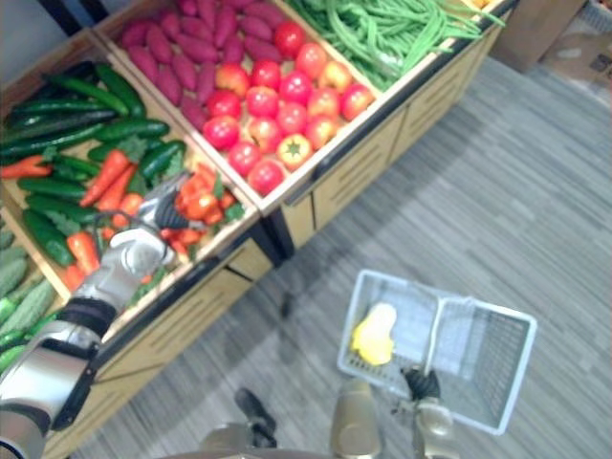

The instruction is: Pick vegetable in the basket

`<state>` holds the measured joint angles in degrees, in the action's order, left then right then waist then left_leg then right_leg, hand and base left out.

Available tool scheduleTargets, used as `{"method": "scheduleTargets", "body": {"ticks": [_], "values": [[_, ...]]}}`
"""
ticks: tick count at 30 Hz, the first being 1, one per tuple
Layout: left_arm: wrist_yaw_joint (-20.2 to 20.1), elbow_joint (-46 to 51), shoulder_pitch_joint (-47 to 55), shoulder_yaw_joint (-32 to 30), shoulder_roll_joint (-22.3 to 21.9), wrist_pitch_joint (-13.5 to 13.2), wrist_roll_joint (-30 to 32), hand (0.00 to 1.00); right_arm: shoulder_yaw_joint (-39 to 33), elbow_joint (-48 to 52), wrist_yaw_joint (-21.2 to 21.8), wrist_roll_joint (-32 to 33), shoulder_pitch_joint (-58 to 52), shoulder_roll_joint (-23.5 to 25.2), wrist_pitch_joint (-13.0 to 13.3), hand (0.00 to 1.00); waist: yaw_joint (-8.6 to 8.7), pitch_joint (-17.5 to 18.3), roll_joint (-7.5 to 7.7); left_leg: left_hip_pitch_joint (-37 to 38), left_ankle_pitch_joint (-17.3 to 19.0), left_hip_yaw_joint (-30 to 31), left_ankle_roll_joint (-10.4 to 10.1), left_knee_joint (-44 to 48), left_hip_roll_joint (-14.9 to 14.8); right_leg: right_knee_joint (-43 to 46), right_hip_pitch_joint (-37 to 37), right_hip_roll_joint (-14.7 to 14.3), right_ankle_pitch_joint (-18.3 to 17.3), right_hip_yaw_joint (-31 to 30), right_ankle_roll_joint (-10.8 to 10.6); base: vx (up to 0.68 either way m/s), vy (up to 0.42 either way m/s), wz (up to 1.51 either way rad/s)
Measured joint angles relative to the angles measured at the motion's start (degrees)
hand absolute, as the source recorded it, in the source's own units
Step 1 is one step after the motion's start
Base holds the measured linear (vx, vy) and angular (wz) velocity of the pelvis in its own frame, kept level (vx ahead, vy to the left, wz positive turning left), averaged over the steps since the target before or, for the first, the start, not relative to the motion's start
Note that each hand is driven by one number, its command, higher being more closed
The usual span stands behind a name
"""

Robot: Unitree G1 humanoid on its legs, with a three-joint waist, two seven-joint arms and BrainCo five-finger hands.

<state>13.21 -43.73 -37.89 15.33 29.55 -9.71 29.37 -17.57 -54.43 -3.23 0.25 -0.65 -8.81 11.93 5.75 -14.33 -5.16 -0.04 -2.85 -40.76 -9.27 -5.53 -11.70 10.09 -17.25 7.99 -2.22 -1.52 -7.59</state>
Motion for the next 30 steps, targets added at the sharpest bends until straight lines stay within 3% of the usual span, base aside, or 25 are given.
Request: {"method": "scheduleTargets", "body": {"ticks": [11, 12, 19, 30], "values": [[0.5, -4.4, -3.4, -4.7, -1.4, 1.1, -2.1, 0.00, 1.0, 2.7, -0.1, 1.0, 0.5, 0.8, 0.2, 1.00, 0.02, -1.8, 0.72, -0.9, 0.1, -1.8, -0.2, 0.0, -0.9, 4.2, -3.7, -0.6, -0.1, -1.8, 0.0, 0.02, -0.010, -0.04], [0.5, -4.5, -3.4, -5.1, -1.4, 1.1, -2.1, 1.00, 1.3, 2.9, -0.1, 1.1, 0.5, 0.8, 0.2, 1.00, 0.01, -1.8, 0.74, -0.9, 0.1, -2.2, -0.2, 0.0, -1.0, 4.2, -3.8, -0.6, -0.1, -1.8, 0.0, 0.01, -0.032, -0.11], [1.7, -6.6, -5.7, -10.2, -2.4, 1.5, -2.1, 1.00, 2.3, 3.0, -0.4, 1.7, 0.4, 0.8, 0.7, 1.00, 0.04, -1.8, 0.78, -1.7, 0.0, -2.7, -0.3, 0.0, -1.2, 4.2, -4.9, -0.7, -0.5, -1.8, 0.0, 0.00, -0.031, -0.03], [0.3, -8.8, -5.6, -10.0, -4.7, 2.1, -2.1, 1.00, 3.1, 3.1, -0.4, 2.1, 0.3, 0.6, 0.7, 1.00, 0.03, -1.8, 0.77, -1.7, 0.0, -2.3, -0.3, 0.0, -1.4, 4.3, -4.4, -0.6, -0.5, -0.9, 0.0, 0.03, -0.008, 0.03]]}}
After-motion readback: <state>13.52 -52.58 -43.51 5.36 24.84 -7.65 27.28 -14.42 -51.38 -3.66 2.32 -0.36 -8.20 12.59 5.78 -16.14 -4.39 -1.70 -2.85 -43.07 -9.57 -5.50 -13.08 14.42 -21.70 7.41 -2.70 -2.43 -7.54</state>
